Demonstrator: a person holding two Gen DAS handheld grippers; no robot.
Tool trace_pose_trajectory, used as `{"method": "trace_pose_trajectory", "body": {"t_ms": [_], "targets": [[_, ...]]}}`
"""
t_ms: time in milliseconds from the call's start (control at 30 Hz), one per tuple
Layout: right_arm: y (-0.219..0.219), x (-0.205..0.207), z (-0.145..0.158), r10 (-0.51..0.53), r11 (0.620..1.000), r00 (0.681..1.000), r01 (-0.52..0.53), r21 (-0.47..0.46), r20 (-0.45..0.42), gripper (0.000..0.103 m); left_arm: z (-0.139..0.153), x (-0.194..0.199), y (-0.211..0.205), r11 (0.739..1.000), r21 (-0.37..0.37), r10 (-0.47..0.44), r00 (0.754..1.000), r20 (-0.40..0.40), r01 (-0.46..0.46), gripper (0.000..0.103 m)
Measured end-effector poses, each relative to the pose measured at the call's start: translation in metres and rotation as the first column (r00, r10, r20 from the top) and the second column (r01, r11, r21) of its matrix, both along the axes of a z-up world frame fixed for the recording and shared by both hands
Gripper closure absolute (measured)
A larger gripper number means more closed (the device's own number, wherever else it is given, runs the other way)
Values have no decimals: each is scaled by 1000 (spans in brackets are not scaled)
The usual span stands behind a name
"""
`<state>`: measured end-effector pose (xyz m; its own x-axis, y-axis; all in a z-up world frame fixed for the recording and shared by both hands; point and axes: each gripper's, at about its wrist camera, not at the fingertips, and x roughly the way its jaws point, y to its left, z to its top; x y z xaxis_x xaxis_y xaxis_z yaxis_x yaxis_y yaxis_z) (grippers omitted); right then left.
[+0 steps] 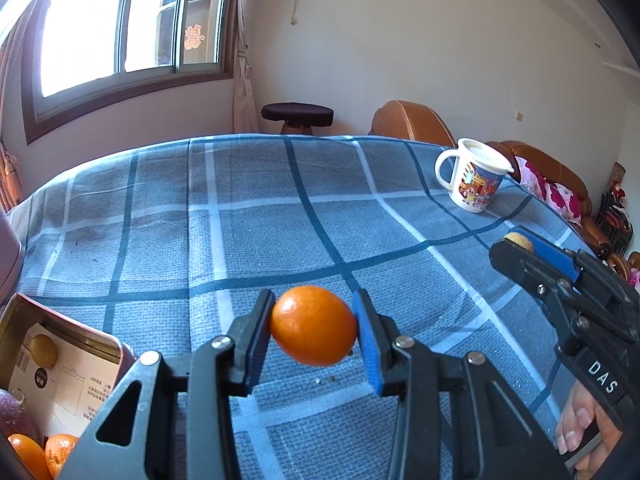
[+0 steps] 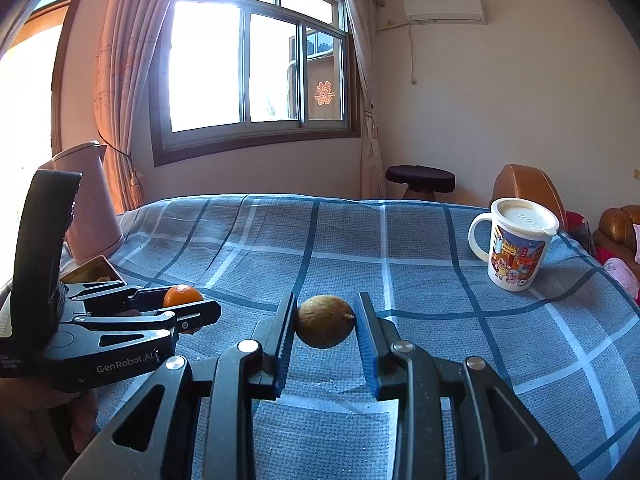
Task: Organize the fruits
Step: 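Carry the small orange in the left tool while the right tool carries the brown fruit toward the tin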
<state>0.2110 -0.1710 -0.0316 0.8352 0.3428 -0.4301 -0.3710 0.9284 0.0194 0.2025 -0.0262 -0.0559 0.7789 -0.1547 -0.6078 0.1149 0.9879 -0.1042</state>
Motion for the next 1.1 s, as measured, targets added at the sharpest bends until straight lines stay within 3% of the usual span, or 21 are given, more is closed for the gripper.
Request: {"method": "trace_pose_trajectory", "body": {"t_ms": [1100], "targets": [[-2,-20,7,1,1000,995,-3,15,101,72,17,-37,-11,994,97,39,983,181,-57,61]]}}
